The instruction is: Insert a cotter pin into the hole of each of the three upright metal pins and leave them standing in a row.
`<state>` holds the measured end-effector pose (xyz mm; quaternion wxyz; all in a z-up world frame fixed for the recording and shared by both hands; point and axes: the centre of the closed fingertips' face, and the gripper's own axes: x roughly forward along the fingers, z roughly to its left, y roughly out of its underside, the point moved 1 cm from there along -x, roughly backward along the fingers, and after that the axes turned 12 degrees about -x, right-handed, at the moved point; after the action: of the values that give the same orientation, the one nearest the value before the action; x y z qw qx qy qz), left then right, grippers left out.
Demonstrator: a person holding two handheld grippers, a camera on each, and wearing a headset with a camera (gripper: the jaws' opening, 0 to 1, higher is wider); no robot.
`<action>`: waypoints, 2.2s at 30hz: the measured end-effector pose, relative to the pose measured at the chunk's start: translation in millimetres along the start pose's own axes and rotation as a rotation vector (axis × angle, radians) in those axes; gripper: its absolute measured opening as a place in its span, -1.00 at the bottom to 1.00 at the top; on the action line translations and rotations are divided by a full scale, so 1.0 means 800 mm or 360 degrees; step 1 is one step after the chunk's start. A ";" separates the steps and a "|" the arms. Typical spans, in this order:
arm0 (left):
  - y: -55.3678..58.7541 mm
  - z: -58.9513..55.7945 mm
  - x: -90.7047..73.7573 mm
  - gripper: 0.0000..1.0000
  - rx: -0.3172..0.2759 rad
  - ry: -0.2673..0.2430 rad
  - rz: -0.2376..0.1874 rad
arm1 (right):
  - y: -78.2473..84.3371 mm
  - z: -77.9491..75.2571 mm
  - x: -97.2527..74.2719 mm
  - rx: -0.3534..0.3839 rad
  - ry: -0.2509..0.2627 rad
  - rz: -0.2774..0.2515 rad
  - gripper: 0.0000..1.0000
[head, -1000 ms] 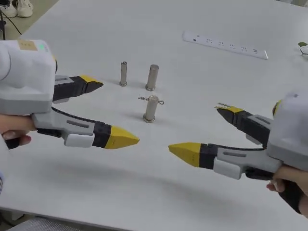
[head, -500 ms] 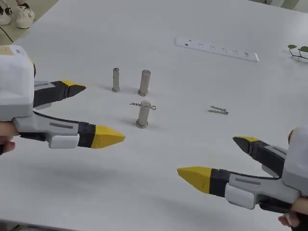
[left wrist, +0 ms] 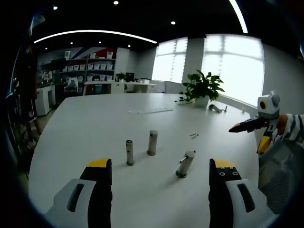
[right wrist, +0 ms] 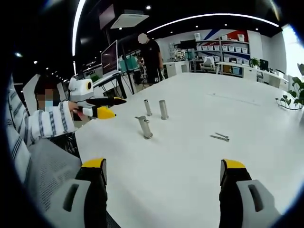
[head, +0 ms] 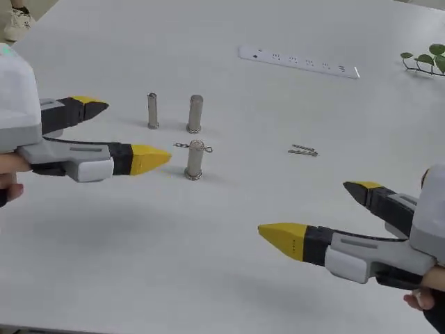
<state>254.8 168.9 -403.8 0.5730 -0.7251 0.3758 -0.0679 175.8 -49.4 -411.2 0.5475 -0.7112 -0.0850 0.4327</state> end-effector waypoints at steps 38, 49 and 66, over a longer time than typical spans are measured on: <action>0.016 0.082 0.107 -0.89 0.0134 -0.0209 0.0138 | 0.019 -0.019 -0.033 0.0099 0.0108 0.0022 0.90; 0.016 0.084 0.103 -0.90 0.0265 -0.0243 0.0189 | 0.019 -0.018 -0.031 0.0101 0.0100 0.0026 0.89; -0.019 0.014 0.023 -0.91 0.0300 -0.0134 0.0132 | 0.010 -0.008 -0.024 0.0040 0.0056 0.0020 0.88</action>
<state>281.0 167.0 -400.4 0.6561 -0.6541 0.3731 -0.0487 165.7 -68.7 -408.0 0.5551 -0.7122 -0.0657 0.4246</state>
